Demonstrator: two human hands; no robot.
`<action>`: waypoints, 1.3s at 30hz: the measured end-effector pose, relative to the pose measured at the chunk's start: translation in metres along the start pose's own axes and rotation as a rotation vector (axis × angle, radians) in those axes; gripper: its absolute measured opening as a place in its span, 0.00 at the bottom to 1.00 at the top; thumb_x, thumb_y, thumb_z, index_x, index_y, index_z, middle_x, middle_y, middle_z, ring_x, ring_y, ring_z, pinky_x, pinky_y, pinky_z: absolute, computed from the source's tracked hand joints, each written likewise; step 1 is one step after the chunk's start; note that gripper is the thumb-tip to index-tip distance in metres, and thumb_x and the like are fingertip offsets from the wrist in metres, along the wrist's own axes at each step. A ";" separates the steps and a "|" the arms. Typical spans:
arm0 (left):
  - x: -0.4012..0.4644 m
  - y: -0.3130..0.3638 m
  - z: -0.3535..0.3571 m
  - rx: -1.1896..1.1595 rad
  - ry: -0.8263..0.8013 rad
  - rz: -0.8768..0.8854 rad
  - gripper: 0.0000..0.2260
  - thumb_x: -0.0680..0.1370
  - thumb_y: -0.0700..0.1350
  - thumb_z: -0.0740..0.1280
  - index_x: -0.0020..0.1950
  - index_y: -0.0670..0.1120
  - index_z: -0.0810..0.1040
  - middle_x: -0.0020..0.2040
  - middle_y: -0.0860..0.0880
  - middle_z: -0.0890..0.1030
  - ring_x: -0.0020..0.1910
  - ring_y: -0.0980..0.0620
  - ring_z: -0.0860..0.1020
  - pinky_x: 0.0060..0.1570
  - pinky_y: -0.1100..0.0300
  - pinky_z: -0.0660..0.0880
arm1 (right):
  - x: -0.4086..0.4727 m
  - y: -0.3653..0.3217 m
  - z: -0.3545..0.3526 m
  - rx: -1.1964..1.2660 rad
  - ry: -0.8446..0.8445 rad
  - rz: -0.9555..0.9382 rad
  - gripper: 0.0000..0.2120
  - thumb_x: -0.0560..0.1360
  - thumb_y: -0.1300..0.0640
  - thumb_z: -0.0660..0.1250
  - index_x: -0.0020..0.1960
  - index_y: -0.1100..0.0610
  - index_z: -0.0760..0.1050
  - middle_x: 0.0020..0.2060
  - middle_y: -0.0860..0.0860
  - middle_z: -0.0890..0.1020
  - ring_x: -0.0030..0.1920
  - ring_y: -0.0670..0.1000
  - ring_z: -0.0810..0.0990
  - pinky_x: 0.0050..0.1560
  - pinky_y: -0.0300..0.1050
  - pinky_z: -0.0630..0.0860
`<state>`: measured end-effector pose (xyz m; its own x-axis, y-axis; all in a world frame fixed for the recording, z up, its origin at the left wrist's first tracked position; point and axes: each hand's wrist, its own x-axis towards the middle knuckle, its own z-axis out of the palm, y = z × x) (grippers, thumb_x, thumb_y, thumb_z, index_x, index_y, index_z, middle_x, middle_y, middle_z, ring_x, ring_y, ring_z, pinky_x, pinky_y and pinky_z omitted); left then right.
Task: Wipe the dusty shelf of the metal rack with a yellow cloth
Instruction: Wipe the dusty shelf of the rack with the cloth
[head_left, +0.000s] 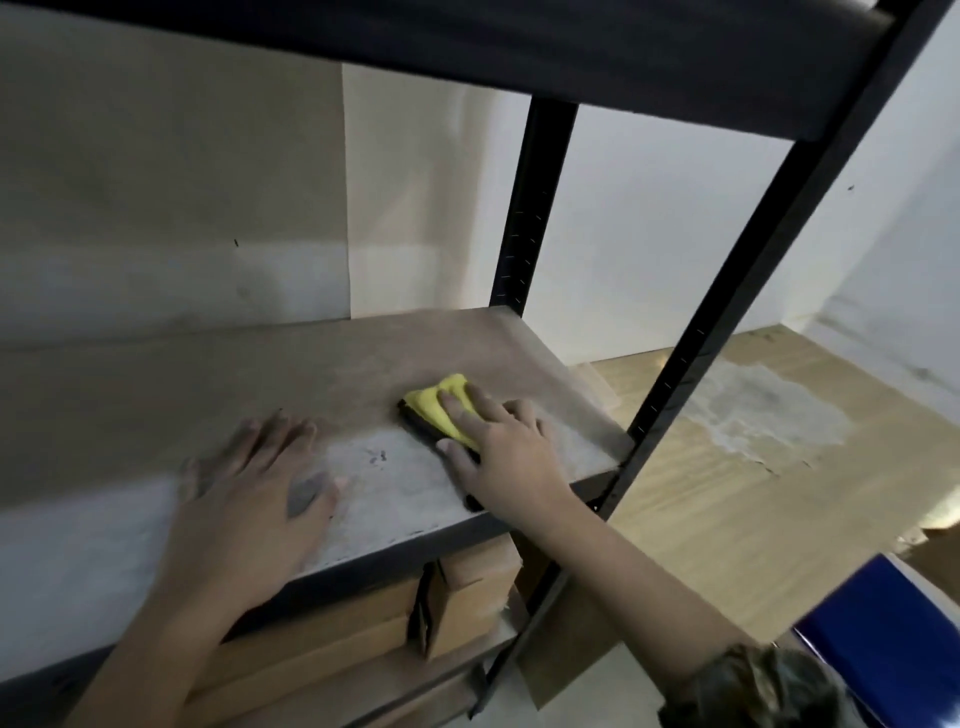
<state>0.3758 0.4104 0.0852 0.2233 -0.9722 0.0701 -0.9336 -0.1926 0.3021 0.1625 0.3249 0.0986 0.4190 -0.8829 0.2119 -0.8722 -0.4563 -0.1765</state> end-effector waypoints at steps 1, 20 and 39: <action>0.000 0.000 0.000 0.004 -0.007 0.000 0.33 0.73 0.69 0.41 0.76 0.58 0.48 0.77 0.58 0.46 0.75 0.57 0.43 0.73 0.46 0.47 | 0.005 0.008 -0.002 -0.032 -0.007 0.059 0.24 0.79 0.44 0.54 0.73 0.43 0.55 0.75 0.49 0.59 0.65 0.61 0.63 0.63 0.58 0.65; -0.031 -0.078 -0.028 0.120 -0.007 -0.072 0.45 0.60 0.75 0.28 0.75 0.62 0.48 0.77 0.58 0.46 0.76 0.55 0.44 0.68 0.35 0.40 | 0.047 0.058 -0.007 0.051 0.090 0.233 0.26 0.76 0.50 0.62 0.73 0.50 0.62 0.64 0.58 0.75 0.61 0.61 0.68 0.59 0.55 0.69; -0.040 -0.085 -0.034 0.019 0.012 -0.084 0.38 0.65 0.72 0.35 0.74 0.62 0.48 0.77 0.60 0.46 0.74 0.60 0.42 0.72 0.46 0.45 | 0.133 0.009 0.003 0.114 0.267 0.116 0.18 0.76 0.58 0.61 0.66 0.54 0.71 0.55 0.61 0.80 0.54 0.64 0.77 0.52 0.56 0.76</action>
<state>0.4559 0.4707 0.0886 0.3046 -0.9508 0.0569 -0.9164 -0.2763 0.2898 0.2108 0.2033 0.1222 0.2242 -0.8764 0.4263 -0.8701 -0.3770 -0.3176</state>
